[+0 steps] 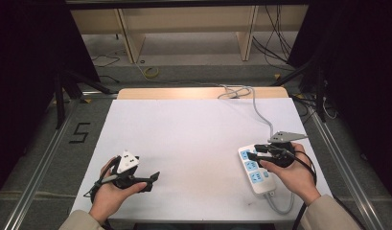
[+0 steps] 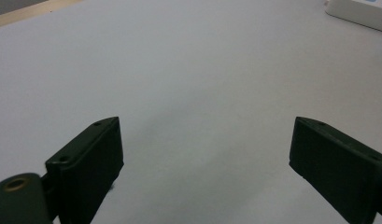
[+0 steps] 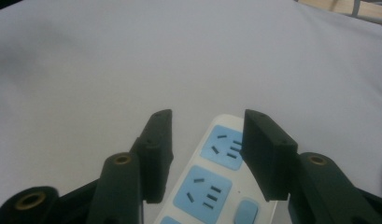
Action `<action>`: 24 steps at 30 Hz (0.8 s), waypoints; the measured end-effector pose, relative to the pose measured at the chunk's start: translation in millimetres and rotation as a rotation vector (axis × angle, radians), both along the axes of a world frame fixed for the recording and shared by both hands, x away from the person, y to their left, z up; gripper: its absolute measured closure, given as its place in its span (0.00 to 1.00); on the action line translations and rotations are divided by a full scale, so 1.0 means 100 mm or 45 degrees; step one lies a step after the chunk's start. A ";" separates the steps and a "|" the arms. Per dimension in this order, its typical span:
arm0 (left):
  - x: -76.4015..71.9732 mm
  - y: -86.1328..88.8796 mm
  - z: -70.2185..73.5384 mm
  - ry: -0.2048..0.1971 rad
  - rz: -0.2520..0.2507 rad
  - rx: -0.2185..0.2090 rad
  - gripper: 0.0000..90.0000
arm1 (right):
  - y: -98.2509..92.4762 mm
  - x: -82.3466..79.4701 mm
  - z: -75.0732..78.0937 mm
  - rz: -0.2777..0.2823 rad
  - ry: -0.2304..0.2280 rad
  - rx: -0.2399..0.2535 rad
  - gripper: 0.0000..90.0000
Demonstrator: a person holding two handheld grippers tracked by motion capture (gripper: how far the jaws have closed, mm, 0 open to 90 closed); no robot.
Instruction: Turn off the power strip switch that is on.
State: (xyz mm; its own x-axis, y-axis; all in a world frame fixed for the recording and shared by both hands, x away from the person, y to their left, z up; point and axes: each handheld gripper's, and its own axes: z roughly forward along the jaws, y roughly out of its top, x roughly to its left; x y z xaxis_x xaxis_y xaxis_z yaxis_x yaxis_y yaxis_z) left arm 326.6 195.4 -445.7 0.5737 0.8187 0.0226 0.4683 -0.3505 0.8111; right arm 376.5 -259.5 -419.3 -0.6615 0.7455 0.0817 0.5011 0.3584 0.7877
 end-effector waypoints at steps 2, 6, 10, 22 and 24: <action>0.00 0.00 0.00 0.001 0.000 0.001 0.10 | -0.01 -0.03 -0.02 0.008 -0.009 0.012 0.54; 0.00 0.00 0.00 0.004 -0.004 0.005 0.10 | -0.03 -0.09 -0.05 0.029 -0.028 0.028 0.49; 0.00 0.01 0.00 0.007 -0.004 0.005 0.10 | -0.04 -0.15 -0.08 0.042 -0.033 0.045 0.44; 0.00 0.01 -0.01 0.017 -0.008 0.010 0.10 | -0.13 -0.33 -0.12 0.052 -0.099 0.072 0.36; 0.00 0.01 -0.01 0.017 -0.009 0.010 0.10 | -0.16 -0.36 -0.12 0.050 -0.100 0.076 0.36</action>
